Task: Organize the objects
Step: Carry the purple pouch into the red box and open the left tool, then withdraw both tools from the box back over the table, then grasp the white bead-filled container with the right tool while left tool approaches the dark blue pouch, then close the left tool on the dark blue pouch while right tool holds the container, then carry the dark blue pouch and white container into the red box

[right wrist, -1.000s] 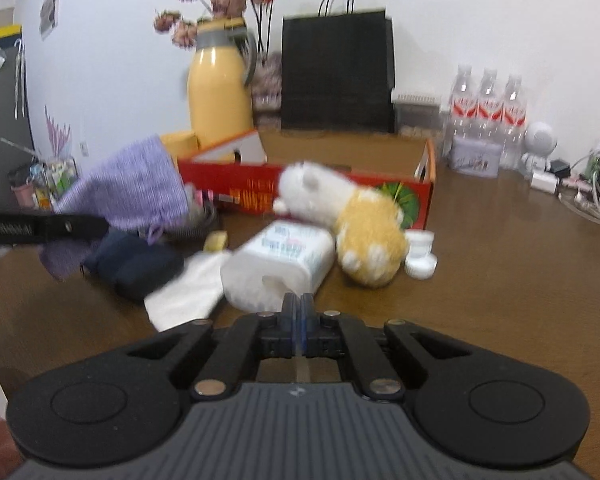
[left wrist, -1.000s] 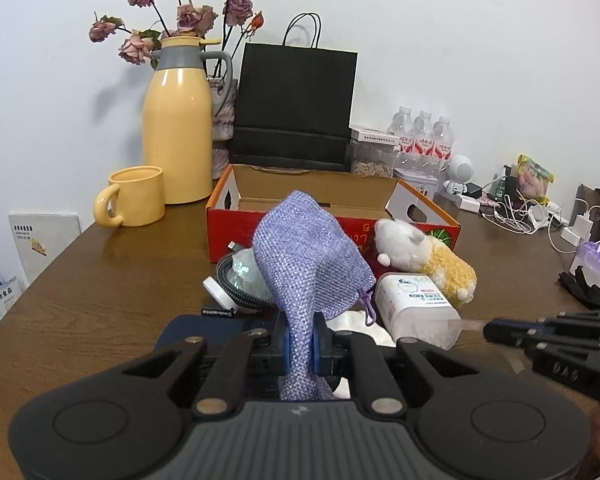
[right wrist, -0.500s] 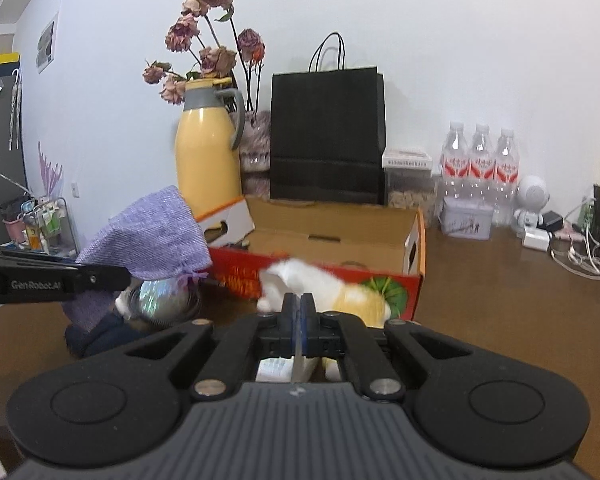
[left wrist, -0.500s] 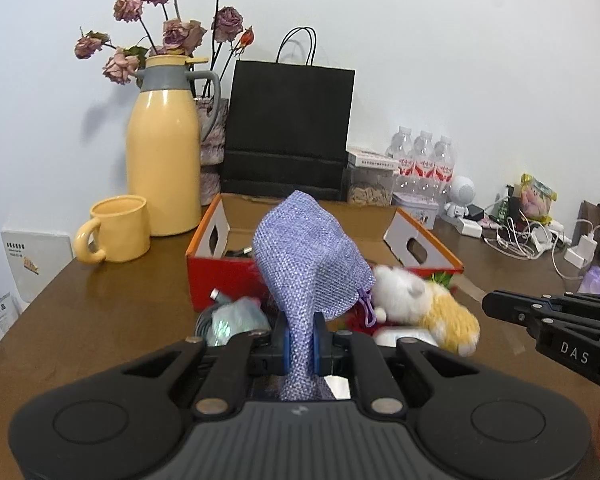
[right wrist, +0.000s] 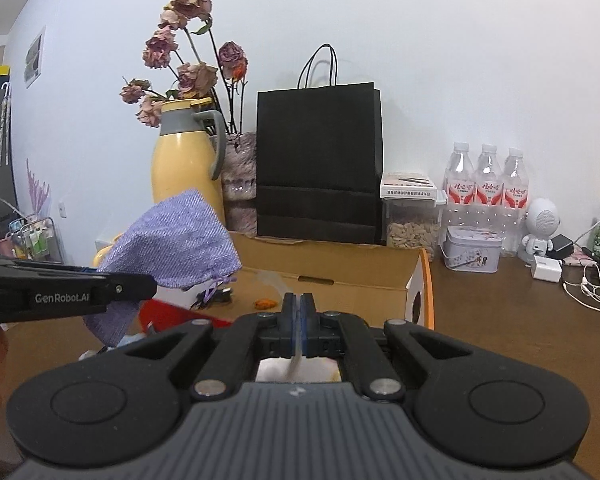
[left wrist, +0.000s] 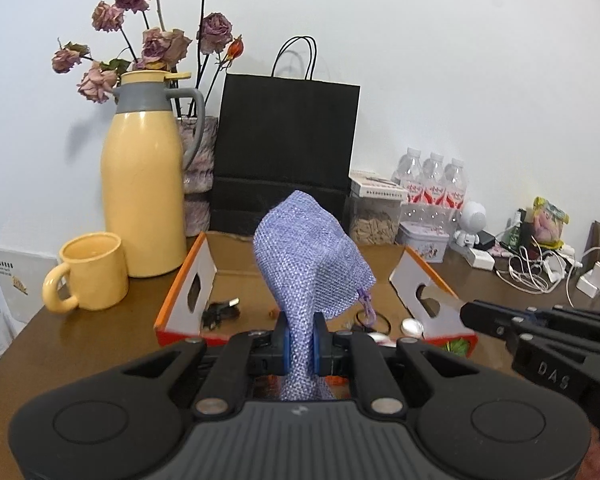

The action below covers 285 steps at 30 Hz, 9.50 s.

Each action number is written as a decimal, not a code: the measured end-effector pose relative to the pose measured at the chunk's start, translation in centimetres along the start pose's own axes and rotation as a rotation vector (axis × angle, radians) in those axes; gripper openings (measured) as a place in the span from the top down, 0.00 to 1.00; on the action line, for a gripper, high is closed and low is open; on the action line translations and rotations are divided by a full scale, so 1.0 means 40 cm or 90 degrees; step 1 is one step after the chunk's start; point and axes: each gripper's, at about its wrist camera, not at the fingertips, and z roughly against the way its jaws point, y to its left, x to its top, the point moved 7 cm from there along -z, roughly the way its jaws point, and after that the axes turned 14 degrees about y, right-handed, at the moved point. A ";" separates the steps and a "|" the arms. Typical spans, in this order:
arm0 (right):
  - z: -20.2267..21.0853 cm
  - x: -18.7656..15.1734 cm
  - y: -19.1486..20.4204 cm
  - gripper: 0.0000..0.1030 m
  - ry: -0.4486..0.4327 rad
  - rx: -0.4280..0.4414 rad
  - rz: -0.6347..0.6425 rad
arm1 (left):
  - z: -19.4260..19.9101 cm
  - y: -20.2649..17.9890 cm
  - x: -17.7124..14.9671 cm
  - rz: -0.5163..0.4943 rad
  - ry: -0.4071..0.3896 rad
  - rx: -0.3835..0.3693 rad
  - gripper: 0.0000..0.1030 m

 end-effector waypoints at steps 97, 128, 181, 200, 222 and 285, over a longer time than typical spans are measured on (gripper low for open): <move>-0.064 -0.081 -0.006 0.00 0.038 -0.055 0.025 | -0.073 0.031 -0.068 -0.015 -0.007 0.089 0.01; -0.013 -0.258 0.107 0.00 0.115 -0.054 -0.005 | 0.037 0.186 -0.252 0.017 0.067 0.144 0.01; 0.111 -0.341 0.024 0.35 0.109 -0.058 -0.045 | 0.126 0.201 -0.416 -0.033 0.180 0.144 0.30; 0.137 -0.373 -0.004 0.35 0.097 -0.058 -0.046 | 0.170 0.045 -0.385 -0.034 0.134 0.027 0.02; 0.142 -0.376 -0.001 0.35 0.096 -0.051 -0.036 | 0.086 -0.046 -0.441 -0.063 0.193 -0.017 0.21; 0.000 -0.011 -0.013 0.35 -0.035 -0.035 -0.031 | -0.007 0.006 0.008 0.005 0.006 0.009 0.39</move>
